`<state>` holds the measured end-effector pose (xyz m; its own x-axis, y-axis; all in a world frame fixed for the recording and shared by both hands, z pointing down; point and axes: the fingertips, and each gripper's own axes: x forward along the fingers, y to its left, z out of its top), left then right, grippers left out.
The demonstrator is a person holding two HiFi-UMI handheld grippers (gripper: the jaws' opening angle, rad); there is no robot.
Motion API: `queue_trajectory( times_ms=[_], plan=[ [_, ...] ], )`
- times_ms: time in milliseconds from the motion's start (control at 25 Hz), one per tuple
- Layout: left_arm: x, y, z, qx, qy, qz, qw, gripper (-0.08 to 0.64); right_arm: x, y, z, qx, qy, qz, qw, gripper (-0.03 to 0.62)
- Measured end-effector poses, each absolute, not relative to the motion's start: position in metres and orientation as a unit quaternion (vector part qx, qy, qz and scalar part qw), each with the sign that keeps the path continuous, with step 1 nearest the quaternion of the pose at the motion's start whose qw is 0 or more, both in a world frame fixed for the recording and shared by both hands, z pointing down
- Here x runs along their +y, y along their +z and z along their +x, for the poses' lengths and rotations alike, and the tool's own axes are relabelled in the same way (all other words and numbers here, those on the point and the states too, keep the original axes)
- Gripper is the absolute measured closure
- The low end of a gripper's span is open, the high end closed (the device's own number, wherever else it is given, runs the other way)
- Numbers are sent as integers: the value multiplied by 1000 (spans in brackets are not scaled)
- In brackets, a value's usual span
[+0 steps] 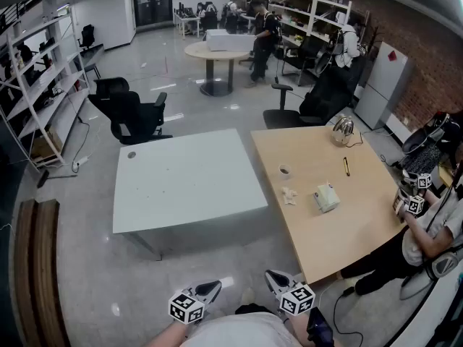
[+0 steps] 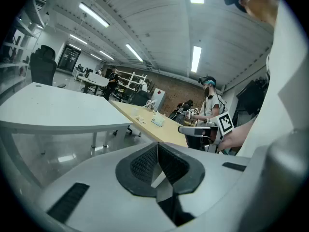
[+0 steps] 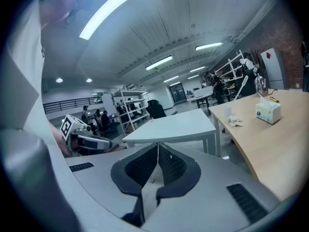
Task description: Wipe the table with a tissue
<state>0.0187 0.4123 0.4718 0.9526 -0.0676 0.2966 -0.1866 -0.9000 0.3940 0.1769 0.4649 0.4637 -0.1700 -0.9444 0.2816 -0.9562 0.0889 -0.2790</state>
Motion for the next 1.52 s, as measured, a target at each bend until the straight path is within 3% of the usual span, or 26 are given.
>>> queue_trajectory(
  times_ms=[920,1520],
  plan=[
    [345,451,159,-79,157,965,193,552,380,475,317,-748,215,628,1,574],
    [239,454,198,12,158,967,200,552,327,514,366,-653,259,709,58,572]
  ],
)
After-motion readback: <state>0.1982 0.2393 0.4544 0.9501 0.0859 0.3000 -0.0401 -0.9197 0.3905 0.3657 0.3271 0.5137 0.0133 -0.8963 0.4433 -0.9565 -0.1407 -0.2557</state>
